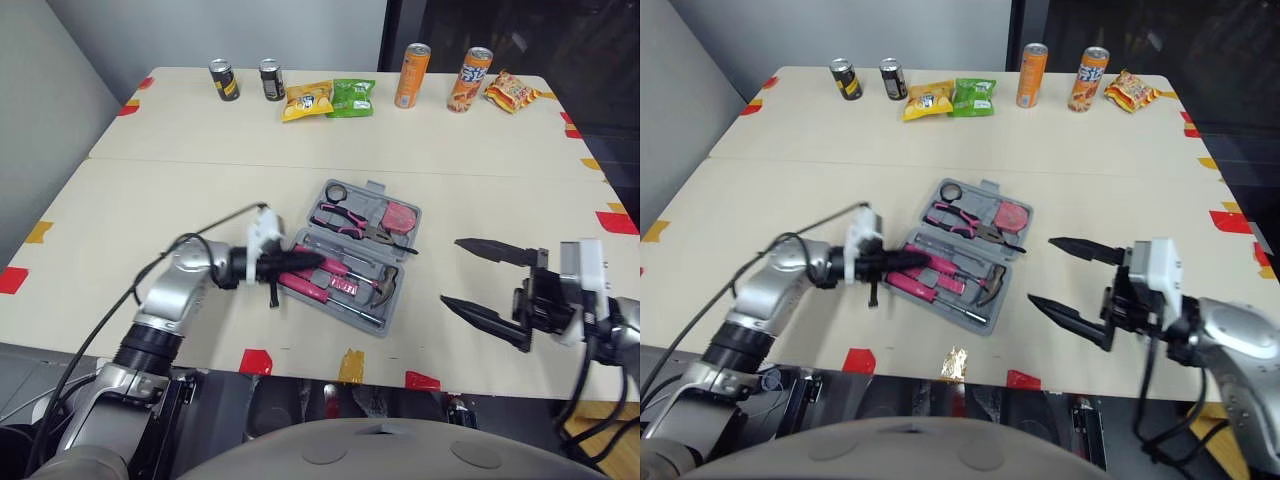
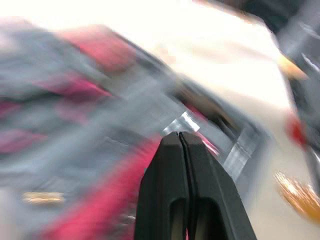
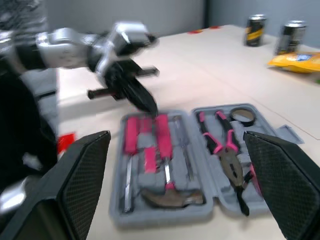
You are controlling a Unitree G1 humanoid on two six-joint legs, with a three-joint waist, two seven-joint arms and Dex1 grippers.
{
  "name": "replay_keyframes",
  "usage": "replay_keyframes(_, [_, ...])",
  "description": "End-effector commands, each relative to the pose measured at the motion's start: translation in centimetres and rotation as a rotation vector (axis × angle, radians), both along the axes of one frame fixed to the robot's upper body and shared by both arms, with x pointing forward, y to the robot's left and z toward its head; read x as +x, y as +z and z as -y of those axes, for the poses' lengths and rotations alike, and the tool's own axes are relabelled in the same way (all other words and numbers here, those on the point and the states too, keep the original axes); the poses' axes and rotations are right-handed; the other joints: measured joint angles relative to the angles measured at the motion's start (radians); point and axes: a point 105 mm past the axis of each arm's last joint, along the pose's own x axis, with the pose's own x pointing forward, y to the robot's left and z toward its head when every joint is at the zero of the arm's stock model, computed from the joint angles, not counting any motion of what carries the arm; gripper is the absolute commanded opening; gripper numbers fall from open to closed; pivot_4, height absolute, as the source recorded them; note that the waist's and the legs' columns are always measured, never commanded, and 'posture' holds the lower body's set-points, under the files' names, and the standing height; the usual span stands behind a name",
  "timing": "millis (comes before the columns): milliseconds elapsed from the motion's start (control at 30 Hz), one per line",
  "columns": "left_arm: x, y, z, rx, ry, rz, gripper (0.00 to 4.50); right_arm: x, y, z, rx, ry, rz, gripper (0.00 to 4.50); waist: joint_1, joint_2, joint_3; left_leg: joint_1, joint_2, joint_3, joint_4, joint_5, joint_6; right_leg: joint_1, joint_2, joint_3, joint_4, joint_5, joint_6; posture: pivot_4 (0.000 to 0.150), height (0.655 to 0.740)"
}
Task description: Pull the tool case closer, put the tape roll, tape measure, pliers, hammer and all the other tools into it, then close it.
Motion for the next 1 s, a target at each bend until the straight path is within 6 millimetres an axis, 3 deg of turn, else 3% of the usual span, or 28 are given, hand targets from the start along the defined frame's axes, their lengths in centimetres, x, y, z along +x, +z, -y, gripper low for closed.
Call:
replay_keyframes(33, [0.8,1.5,-2.9,-0.075,0.171,0.039,0.05,1.3,-0.3,-1.0,0.040,-0.079,0.029,4.50,-0.011,-0.001,0.001,0.000,0.000,0.000,0.000,0.000,0.000,0.000,0.000,0.000,0.000,0.000,0.000,0.150,0.7400])
replay_keyframes(133, [0.5,1.6,-5.0,-0.103,0.251,0.038,0.05,2.3,-1.2,-0.9,0.070,-0.147,0.023,4.50,-0.016,-0.002,0.002,0.000,0.000,0.000,0.000,0.000,0.000,0.000,0.000,0.000,-0.001,0.000,0.000,0.150,0.7400])
replay_keyframes(167, [0.1,1.3,-5.7,-0.101,0.261,0.032,0.28,2.5,-1.8,-0.6,0.051,-0.161,0.027,4.50,-0.018,-0.002,0.002,0.000,0.000,0.000,0.000,0.000,0.000,0.000,0.000,0.000,-0.002,0.000,0.000,0.150,0.7400])
replay_keyframes(300, [-1.6,-0.2,-8.5,-0.074,0.318,-0.016,1.57,1.5,-3.8,1.5,-0.010,-0.182,0.022,4.50,-0.021,-0.002,0.003,-0.001,0.000,0.001,-0.002,0.000,-0.001,0.000,0.000,0.001,-0.004,0.000,0.000,0.150,0.7400])
replay_keyframes(567, [-6.3,-2.6,-14.5,0.015,0.446,-0.125,4.41,-3.0,-6.1,6.6,-0.110,-0.249,-0.087,4.50,-0.027,-0.003,0.006,0.001,0.000,0.001,-0.005,-0.001,-0.002,0.002,0.000,0.001,-0.008,0.000,0.001,0.150,0.7400])
replay_keyframes(767, [-6.3,-1.7,-14.3,0.043,0.438,-0.139,4.48,-3.6,-6.2,7.4,-0.100,-0.302,-0.126,4.50,-0.022,-0.005,0.009,0.005,0.000,0.001,-0.006,-0.003,-0.005,0.005,0.000,0.001,-0.008,0.000,0.001,0.150,0.7400])
replay_keyframes(1000, [-1.6,0.8,-11.5,0.111,0.346,-0.062,4.48,-1.5,-6.7,5.8,-0.170,-0.367,-0.151,4.50,-0.008,-0.004,0.010,0.011,0.000,0.001,-0.008,-0.002,-0.003,0.009,0.000,0.001,-0.008,0.001,0.001,0.150,0.7400])
